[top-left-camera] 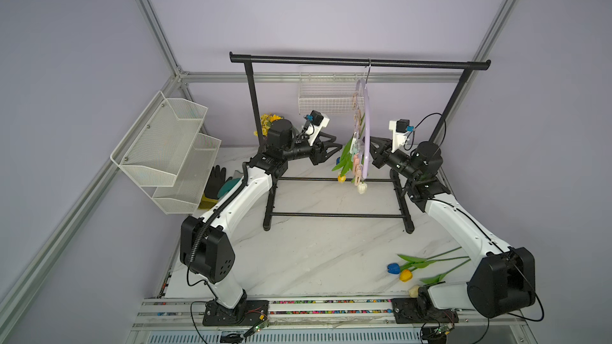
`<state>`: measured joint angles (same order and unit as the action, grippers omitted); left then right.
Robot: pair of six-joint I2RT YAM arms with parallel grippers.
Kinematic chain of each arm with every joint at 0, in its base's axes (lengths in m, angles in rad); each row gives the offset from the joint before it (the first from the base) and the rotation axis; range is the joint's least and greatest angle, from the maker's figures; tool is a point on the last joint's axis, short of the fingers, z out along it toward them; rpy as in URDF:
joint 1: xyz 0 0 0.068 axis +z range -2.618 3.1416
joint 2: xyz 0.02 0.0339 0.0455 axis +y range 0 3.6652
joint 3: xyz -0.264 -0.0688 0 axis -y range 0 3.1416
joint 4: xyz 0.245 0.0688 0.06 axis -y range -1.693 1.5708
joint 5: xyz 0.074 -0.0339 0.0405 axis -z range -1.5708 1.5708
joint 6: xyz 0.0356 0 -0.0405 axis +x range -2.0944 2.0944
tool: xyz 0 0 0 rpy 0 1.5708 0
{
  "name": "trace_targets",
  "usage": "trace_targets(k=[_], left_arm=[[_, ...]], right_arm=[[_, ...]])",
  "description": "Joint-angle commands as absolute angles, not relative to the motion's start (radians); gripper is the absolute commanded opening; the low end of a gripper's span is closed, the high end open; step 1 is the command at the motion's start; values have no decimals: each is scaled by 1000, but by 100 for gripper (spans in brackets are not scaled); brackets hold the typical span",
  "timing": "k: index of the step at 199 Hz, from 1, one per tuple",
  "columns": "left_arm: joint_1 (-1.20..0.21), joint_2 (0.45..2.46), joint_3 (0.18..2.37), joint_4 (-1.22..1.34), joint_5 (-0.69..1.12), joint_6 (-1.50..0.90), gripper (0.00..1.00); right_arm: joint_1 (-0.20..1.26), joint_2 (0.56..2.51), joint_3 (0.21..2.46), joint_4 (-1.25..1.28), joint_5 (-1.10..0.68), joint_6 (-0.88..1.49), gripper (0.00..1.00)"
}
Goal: Dry the flowers on a clothes hanger
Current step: Open the clamp at the hanger.
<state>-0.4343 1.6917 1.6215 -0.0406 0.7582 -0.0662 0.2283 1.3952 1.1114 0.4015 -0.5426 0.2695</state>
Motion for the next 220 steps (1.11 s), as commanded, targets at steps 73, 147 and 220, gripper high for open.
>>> trace_targets(k=[73, 147, 220], left_arm=[[-434, 1681, 1683, -131, 780, 28, 53], [-434, 1760, 1821, -240, 828, 62, 52], [-434, 1798, 1873, -228, 802, 14, 47]], right_arm=[[296, 1479, 1185, 447, -530, 236, 0], [300, 1523, 1234, 450, -575, 253, 0], [308, 1540, 1255, 444, -611, 255, 0]])
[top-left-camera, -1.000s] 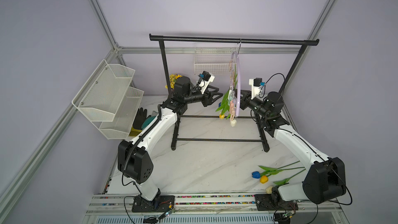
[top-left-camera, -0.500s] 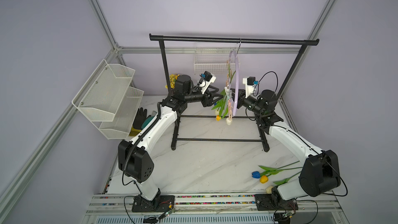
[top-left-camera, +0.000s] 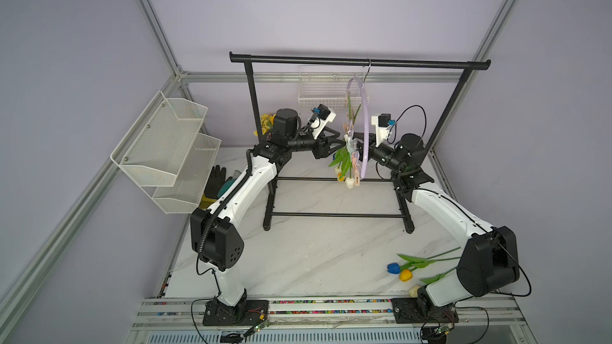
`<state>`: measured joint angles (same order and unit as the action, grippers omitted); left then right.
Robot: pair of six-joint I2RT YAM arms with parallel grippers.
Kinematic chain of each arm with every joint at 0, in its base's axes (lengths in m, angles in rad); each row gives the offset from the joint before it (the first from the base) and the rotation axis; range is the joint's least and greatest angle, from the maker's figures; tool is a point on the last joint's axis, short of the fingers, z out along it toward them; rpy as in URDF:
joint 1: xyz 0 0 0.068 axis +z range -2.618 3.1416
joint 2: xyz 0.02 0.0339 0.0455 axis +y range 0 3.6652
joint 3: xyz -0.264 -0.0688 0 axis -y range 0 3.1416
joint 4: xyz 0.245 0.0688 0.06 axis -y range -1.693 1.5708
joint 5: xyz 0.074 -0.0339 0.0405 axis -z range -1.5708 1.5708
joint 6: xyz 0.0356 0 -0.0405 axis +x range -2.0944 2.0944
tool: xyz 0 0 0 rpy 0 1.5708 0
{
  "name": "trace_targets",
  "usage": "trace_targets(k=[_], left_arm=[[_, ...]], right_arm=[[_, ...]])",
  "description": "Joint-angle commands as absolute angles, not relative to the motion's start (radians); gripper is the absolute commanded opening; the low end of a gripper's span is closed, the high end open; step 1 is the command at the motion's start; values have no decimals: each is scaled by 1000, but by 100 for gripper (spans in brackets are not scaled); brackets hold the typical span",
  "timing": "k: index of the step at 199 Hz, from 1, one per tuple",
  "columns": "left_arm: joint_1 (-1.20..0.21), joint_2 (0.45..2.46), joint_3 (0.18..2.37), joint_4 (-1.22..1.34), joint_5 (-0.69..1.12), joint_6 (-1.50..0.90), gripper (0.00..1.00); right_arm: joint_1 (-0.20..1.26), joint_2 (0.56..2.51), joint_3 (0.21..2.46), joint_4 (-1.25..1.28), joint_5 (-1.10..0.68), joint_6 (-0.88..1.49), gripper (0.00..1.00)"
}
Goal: Dry the flowers on a clothes hanger
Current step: Open the clamp at the hanger.
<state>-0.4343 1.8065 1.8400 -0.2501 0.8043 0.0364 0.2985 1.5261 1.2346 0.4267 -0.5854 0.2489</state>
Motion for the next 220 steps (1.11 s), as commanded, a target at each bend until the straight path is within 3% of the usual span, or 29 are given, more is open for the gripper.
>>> trace_targets(k=[1, 33, 184, 220], left_arm=[[-434, 1799, 1873, -227, 800, 12, 47], [-435, 1804, 1872, -195, 799, -28, 43], [-469, 1793, 1862, -168, 769, -74, 53], [-476, 1818, 1899, -165, 717, -127, 51]], right_arm=[[307, 1540, 1255, 444, -611, 255, 0], [310, 1543, 1254, 452, -618, 259, 0], [310, 1567, 1253, 457, -621, 258, 0], [311, 1563, 1251, 463, -624, 262, 0]])
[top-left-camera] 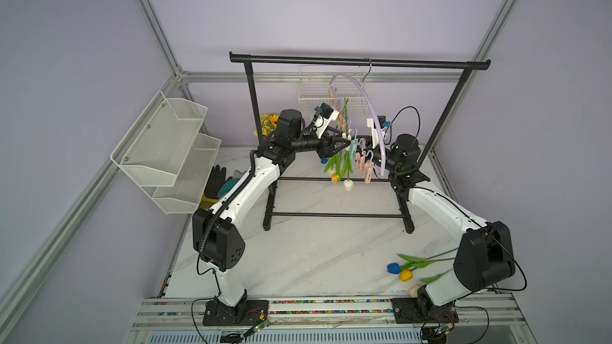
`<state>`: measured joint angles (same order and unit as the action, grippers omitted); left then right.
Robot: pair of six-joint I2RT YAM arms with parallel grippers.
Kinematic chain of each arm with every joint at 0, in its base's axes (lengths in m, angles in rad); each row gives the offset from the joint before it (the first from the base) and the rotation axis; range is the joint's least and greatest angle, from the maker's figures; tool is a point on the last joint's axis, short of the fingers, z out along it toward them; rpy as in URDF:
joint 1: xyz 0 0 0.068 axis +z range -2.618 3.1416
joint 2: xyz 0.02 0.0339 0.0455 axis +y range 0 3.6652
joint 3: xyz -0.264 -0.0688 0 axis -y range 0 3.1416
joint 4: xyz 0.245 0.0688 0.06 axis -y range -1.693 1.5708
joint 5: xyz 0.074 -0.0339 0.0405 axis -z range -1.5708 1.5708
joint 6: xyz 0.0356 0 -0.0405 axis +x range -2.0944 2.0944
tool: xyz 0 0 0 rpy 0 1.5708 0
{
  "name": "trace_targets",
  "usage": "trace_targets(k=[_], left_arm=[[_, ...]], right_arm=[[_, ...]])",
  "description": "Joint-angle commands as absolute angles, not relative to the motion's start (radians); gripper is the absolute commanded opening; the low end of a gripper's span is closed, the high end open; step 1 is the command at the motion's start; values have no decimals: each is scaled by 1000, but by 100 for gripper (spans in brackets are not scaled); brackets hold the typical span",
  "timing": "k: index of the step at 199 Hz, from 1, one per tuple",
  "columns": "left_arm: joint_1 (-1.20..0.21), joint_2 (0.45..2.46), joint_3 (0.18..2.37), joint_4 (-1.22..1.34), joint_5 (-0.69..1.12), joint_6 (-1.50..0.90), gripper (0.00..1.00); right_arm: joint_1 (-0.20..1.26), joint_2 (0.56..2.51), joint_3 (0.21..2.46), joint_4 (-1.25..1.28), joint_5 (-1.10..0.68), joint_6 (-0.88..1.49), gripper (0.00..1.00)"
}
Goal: Dry the flowers on a clothes hanger
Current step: Open the clamp at the hanger.
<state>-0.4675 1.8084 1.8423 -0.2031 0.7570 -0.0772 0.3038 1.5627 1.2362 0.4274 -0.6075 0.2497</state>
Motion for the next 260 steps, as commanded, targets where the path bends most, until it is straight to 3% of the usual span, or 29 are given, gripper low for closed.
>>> trace_targets(k=[1, 45, 77, 148, 260], left_arm=[[-476, 1819, 1900, -165, 716, -129, 51], [-488, 1825, 1908, -172, 669, -140, 48], [-501, 1820, 1908, -198, 633, -143, 55], [-531, 1787, 1879, -215, 517, -174, 48], [-548, 1747, 1851, -232, 446, -163, 52]], right_arm=[[310, 1562, 1251, 463, -624, 262, 0], [313, 1559, 1246, 464, -629, 264, 0], [313, 1557, 1242, 464, -630, 265, 0], [316, 1548, 1234, 467, -630, 267, 0], [318, 1537, 1224, 466, -635, 260, 0]])
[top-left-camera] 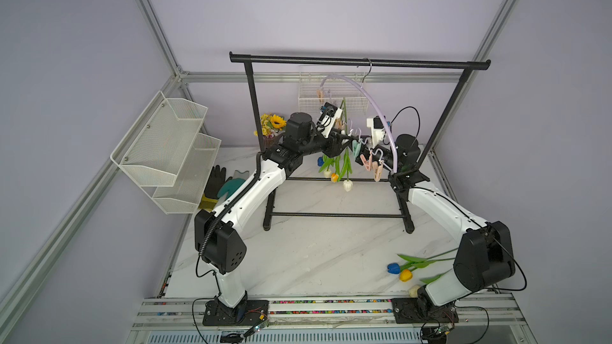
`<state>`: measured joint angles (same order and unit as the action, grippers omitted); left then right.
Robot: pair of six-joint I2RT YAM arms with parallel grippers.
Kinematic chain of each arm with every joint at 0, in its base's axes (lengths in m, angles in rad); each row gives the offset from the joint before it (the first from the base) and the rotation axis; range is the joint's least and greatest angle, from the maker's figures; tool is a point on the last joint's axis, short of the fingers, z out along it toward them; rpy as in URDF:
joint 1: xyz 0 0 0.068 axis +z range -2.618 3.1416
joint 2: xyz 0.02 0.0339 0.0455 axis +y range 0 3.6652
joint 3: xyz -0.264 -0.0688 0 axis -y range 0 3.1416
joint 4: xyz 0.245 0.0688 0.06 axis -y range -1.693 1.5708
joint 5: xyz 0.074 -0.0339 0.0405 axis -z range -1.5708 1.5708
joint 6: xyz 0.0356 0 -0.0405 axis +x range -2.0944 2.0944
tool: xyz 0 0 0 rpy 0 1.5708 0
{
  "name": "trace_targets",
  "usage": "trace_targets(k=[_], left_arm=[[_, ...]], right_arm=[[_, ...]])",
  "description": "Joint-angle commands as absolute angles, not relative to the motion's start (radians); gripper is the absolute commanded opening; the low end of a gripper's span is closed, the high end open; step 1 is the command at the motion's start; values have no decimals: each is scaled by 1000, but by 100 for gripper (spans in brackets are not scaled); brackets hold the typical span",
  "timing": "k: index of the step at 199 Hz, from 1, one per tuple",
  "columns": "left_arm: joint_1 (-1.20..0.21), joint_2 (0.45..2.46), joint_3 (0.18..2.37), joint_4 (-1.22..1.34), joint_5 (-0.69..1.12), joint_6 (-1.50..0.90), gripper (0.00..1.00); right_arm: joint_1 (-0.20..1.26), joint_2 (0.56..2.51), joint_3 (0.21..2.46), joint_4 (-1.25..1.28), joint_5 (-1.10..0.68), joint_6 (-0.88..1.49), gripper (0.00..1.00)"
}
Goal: Dry the flowers on a clothes hanger
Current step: Open the clamp at the hanger.
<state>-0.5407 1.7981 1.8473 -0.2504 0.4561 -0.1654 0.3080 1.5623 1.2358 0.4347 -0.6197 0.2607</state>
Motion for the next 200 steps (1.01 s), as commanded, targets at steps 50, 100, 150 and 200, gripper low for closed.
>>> trace_targets(k=[50, 100, 150, 200], left_arm=[[-550, 1749, 1863, -237, 457, -150, 43], [-552, 1744, 1863, -235, 468, -150, 31], [-556, 1741, 1854, -213, 485, -184, 23], [-557, 1743, 1826, -127, 505, -278, 15]], right_arm=[[319, 1537, 1223, 459, -638, 258, 0], [318, 1508, 1188, 462, -626, 268, 0], [318, 1408, 1099, 466, -548, 296, 0], [318, 1343, 970, 580, -428, 457, 0]])
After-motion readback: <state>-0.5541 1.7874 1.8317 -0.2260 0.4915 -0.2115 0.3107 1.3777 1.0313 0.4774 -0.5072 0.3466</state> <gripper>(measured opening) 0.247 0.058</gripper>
